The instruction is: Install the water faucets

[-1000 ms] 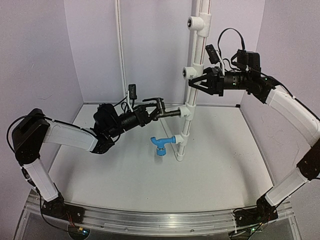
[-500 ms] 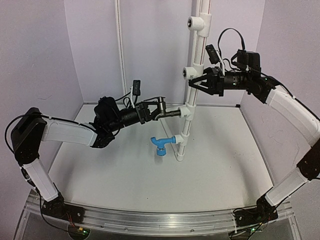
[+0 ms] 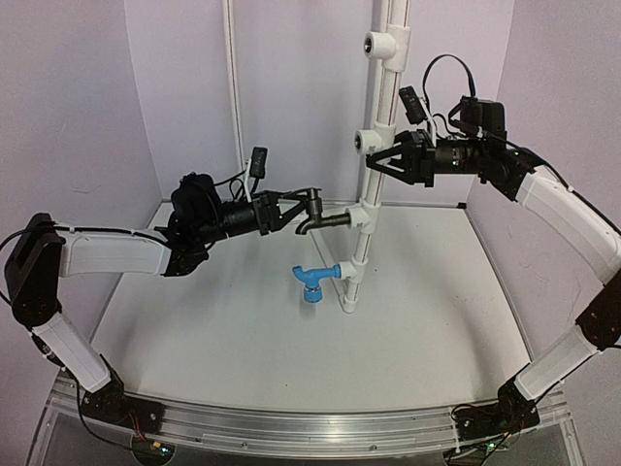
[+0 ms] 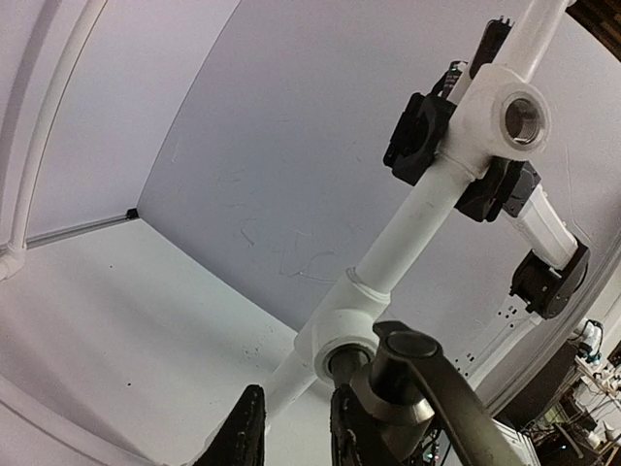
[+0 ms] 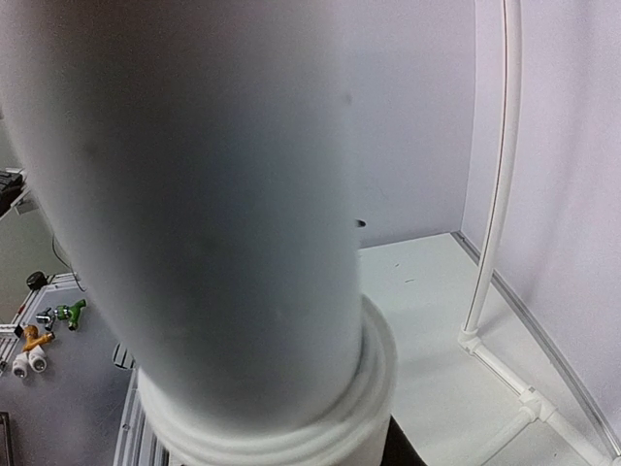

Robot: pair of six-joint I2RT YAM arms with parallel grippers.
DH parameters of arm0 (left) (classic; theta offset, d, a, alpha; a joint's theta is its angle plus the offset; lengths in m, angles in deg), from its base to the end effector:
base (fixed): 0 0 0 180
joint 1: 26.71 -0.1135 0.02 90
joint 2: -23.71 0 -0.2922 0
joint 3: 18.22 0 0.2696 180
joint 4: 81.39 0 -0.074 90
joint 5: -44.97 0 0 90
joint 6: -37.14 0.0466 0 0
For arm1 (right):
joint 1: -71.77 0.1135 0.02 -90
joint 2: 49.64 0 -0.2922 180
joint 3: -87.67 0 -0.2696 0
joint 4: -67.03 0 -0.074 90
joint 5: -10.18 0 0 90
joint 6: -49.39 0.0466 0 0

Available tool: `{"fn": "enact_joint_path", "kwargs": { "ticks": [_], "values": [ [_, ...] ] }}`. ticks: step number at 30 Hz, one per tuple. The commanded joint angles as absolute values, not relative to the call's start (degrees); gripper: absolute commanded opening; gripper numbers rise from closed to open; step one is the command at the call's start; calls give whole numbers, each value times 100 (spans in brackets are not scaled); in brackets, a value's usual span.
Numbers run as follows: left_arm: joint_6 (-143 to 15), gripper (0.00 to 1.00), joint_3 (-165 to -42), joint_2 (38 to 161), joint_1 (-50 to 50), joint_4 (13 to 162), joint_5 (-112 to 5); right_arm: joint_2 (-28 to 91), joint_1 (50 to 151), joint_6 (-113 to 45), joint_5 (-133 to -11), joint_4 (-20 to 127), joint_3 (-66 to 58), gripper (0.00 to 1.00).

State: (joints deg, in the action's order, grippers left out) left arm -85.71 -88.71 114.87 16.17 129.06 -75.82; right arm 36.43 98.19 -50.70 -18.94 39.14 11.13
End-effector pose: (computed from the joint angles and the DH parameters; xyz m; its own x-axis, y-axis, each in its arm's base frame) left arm 0.2699 -0.2832 0.3298 -0.4130 -0.2524 -0.8751 0.8691 0.1778 -0.4615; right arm 0.2974 0.1932 0.4680 0.0120 -0.0892 -0.9959 -0.9991 0.0386 -0.0155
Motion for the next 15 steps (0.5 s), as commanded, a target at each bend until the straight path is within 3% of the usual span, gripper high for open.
{"fn": "enact_joint_path", "kwargs": {
  "ticks": [1,15],
  "values": [
    [-8355,25,-9548,11304,1499,12981,-8257,3757,9757,-4768,-2471,2841,915,0],
    [-8380,27,-10495,11801,1477,12177,-9404,3711,9753,-4782,-2542,2815,942,0]
  ]
}}
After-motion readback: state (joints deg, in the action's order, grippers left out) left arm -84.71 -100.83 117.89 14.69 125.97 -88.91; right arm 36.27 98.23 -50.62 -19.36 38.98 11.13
